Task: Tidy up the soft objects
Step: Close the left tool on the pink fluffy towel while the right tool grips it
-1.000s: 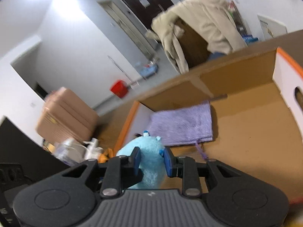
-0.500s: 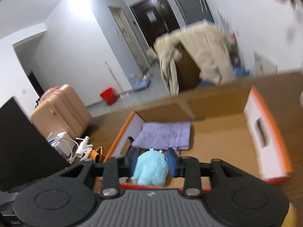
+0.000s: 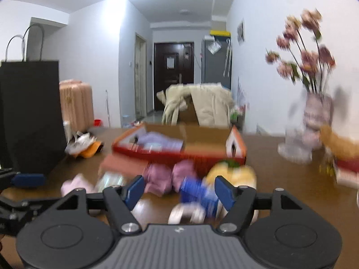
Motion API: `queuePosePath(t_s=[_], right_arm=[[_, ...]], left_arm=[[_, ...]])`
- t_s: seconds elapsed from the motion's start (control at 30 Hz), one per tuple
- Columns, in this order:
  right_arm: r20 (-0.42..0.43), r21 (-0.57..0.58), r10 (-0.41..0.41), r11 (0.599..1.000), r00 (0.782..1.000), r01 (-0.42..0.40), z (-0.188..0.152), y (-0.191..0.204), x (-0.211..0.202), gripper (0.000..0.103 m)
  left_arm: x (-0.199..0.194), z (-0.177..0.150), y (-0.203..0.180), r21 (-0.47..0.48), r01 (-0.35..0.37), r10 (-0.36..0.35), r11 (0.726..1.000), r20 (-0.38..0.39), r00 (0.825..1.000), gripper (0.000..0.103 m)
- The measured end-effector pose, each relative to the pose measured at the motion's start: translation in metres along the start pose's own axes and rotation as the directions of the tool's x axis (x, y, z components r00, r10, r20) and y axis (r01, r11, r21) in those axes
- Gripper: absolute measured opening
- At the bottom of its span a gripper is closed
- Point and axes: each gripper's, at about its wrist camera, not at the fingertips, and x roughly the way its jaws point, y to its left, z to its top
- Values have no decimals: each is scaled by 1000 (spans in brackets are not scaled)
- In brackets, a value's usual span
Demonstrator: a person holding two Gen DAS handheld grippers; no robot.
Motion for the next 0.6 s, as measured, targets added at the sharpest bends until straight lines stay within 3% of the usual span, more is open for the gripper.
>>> queuePosePath(t_s=[0.2,0.37,0.53,0.6], right_arm=[[-99,30,5,1000,995,-2,-50,14,-19,68],[-64,53,23,998,998,-20,-42,26,-22,69],[-88,184,43,983,995,-26,-37,38,4,69],[-104,233,73,971,992,-47,-36,47,18,68]], left_arm=[[-11,-12,15,-3,-30,30,1000,-14,999,92],[-2,1,43,0,-2,2,1000,-14,1000,92],[39,18,77,74,25,-19,997,-75,997,79],[61,22,93,78,41,-30,996,-134,991,76]])
